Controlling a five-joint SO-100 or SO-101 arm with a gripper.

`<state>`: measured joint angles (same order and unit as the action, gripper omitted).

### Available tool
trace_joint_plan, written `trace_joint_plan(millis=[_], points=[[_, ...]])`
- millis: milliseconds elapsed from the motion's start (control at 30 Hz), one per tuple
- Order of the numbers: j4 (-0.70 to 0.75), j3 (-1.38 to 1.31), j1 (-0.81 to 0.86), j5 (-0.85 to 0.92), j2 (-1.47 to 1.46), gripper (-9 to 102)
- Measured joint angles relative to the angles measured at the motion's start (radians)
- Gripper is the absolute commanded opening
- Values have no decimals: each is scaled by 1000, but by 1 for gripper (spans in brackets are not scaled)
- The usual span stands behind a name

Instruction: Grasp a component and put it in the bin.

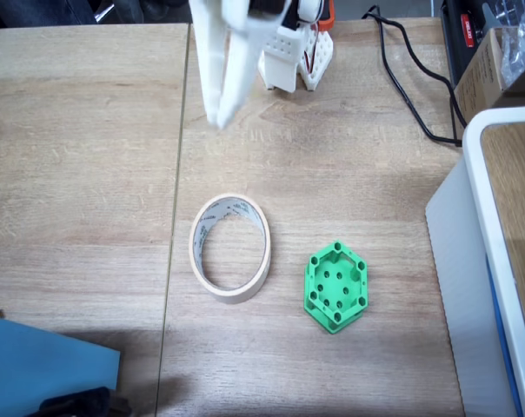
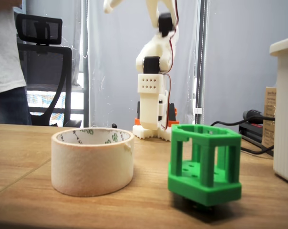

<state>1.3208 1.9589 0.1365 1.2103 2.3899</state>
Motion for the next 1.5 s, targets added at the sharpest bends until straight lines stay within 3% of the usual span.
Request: trace_joint_plan(millis=[367, 633, 1100, 1500], points=[[0, -158, -92, -242, -364, 6], [0, -158, -164, -268, -387, 14], [-3, -8, -295, -268, -403, 15], [-239, 3, -385, -268, -540, 18]])
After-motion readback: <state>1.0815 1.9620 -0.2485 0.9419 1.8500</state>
